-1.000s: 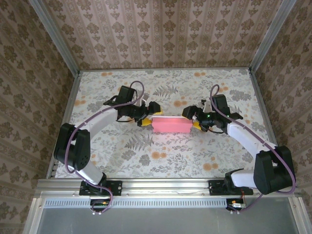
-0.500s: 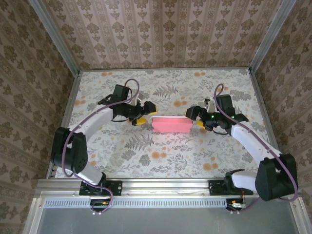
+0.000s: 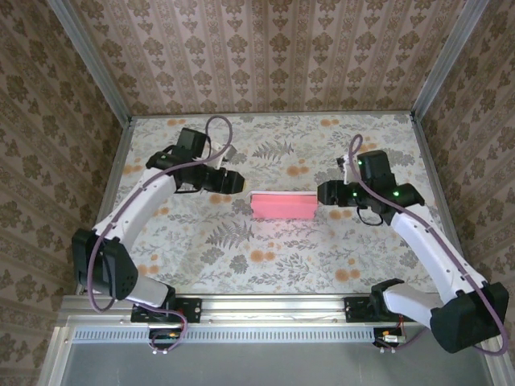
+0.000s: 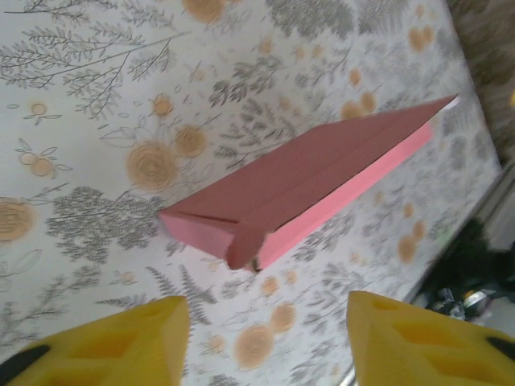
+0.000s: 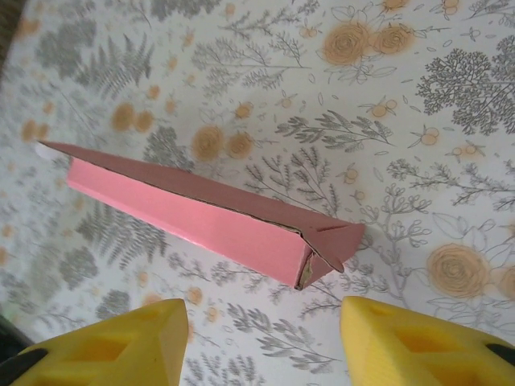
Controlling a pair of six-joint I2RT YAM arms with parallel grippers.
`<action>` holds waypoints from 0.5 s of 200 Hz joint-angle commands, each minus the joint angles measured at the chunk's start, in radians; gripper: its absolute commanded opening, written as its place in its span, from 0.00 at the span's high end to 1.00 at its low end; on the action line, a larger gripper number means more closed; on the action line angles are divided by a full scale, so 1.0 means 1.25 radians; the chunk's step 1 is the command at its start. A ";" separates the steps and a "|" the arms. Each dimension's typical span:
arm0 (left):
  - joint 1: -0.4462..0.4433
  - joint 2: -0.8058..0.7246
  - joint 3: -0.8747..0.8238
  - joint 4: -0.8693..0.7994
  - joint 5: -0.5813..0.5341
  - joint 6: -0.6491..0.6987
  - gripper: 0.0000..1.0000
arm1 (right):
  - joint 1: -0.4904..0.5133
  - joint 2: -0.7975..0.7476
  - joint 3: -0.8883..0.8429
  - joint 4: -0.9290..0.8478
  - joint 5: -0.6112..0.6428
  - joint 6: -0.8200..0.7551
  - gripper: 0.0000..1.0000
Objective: Fold the paper box
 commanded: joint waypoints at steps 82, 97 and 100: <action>-0.073 0.096 0.101 -0.095 -0.094 0.120 0.60 | 0.049 0.094 0.068 -0.061 0.166 -0.097 0.55; -0.074 0.105 0.107 -0.102 -0.092 0.127 0.63 | 0.048 0.105 0.074 -0.065 0.155 -0.104 0.56; -0.074 0.107 0.109 -0.104 -0.093 0.126 0.62 | 0.049 0.107 0.075 -0.066 0.153 -0.104 0.56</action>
